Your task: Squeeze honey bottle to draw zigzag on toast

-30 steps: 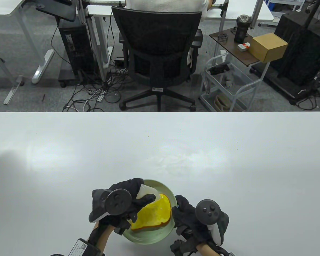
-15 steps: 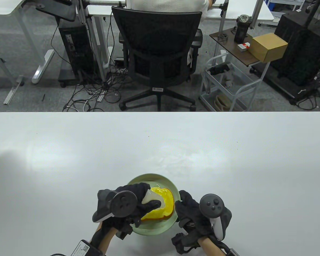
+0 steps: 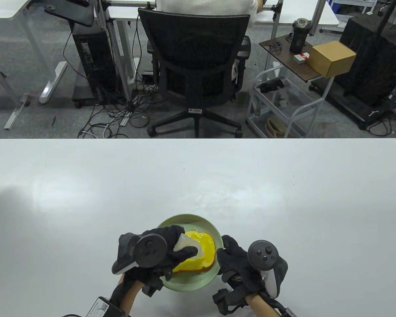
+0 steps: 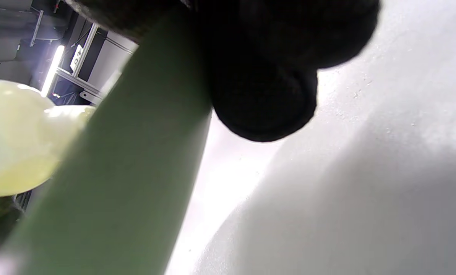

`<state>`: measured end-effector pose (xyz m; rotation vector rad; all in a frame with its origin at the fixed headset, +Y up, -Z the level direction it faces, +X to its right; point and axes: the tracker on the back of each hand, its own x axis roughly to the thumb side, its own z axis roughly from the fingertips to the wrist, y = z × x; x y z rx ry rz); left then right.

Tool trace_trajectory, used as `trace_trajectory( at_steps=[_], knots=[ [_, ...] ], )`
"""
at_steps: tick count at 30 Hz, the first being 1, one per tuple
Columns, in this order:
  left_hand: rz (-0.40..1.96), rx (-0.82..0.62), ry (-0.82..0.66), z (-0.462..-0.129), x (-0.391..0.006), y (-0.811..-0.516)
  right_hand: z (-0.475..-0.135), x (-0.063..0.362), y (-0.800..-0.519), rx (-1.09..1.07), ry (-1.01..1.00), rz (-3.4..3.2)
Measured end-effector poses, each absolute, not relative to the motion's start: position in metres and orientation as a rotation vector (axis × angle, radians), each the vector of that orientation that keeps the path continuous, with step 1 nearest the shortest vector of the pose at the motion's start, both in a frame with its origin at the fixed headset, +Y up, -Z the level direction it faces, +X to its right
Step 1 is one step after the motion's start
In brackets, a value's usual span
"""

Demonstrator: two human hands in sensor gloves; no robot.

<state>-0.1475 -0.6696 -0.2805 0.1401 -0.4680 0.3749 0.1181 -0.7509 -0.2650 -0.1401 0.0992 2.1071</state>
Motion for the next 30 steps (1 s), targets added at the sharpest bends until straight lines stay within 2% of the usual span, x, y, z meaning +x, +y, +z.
trace_trajectory(
  at_steps=[8,14,21,30],
  knots=[
    [0.368,0.244,-0.342,-0.287,-0.171,-0.668,-0.263,0.111,-0.748,-0.1,0.109,2.123],
    [0.36,0.259,-0.305,-0.289,-0.178,-0.669,-0.265,0.108,-0.747,-0.097,0.122,2.115],
    [0.354,0.253,-0.319,-0.287,-0.175,-0.668,-0.266,0.109,-0.746,-0.105,0.128,2.109],
    [0.343,0.218,-0.42,-0.275,-0.151,-0.657,-0.276,0.122,-0.743,-0.177,0.114,2.043]
  ],
)
